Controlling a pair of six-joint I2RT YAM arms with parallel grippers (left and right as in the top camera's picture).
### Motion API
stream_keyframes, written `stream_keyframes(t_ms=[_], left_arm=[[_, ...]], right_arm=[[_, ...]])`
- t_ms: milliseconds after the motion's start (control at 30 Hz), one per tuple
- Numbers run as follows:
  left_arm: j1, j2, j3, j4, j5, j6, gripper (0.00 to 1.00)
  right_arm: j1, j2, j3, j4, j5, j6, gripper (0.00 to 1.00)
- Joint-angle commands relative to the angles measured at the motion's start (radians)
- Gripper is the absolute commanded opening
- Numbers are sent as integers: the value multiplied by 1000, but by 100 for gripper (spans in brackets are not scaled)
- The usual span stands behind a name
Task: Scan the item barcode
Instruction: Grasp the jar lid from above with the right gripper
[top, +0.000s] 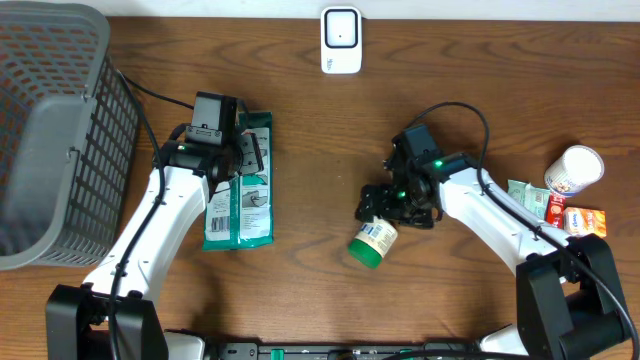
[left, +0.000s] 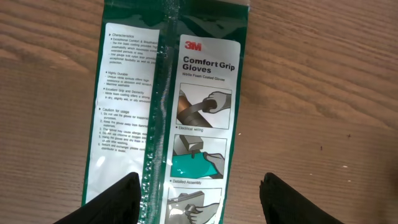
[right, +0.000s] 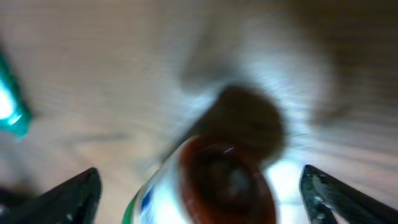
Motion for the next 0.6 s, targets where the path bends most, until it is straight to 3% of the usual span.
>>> stream_keyframes(t_ms=[0, 200, 567], left_arm=[[2, 17, -17, -2, -16, 8, 61], [2, 17, -17, -2, -16, 8, 61], [2, 17, -17, -2, -16, 8, 61]], right_arm=[[26, -9, 16, -16, -123, -7, 99], [63, -7, 11, -45, 31, 80, 99], [196, -7, 11, 16, 10, 280, 99]])
